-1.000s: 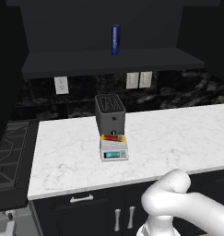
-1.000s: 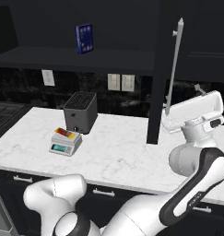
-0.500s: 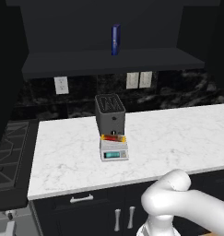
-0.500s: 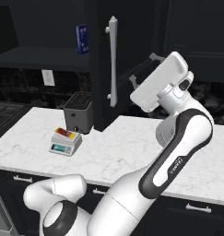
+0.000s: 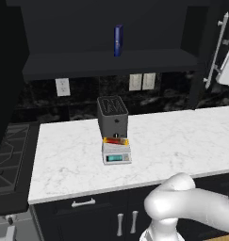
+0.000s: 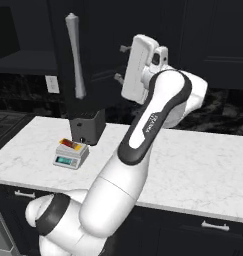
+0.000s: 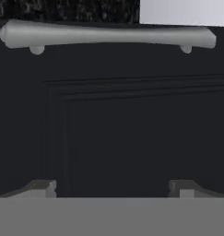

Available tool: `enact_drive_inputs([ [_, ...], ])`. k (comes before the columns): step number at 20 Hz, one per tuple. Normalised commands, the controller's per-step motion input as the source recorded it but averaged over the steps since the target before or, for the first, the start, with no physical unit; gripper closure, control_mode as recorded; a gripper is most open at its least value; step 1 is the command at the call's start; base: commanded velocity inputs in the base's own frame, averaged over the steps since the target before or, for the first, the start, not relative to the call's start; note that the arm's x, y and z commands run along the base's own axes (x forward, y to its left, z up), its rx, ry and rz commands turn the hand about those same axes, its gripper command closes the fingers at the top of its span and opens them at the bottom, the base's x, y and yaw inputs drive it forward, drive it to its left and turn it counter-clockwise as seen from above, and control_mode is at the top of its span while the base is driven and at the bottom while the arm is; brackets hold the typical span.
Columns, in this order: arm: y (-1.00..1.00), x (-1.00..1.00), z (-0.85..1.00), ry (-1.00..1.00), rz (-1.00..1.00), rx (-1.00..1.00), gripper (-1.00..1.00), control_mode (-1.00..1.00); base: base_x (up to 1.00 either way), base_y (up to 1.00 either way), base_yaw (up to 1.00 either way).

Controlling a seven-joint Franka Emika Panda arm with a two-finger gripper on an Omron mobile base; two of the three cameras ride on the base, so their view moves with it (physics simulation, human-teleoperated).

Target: Pick the bar and place it on the digital scale for weighing, and close the cabinet.

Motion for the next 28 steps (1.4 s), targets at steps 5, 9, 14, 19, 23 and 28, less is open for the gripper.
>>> enact_drive_inputs([
  [5, 1.00, 1.00, -0.10, 0.08, -0.32, -0.19, -1.00, -1.00, 0.00, 0.00, 0.00],
  [9, 1.00, 0.92, -0.16, 0.00, -0.46, -0.08, -1.00, -1.00, 0.00, 0.00, 0.00],
  [14, 1.00, 1.00, -0.32, 0.00, -0.50, -0.06, -1.00, -1.00, 0.00, 0.00, 0.00],
  [19, 0.93, 0.99, -0.23, 0.00, -0.44, -0.11, -1.00, -1.00, 0.00, 0.00, 0.00],
  [23, 0.37, 0.84, 0.00, 0.01, -0.22, -0.06, -1.00, -1.00, 0.00, 0.00, 0.00],
  [28, 0.14, 0.85, -0.25, 0.00, -0.13, -0.04, -1.00, -1.00, 0.00, 0.00, 0.00],
])
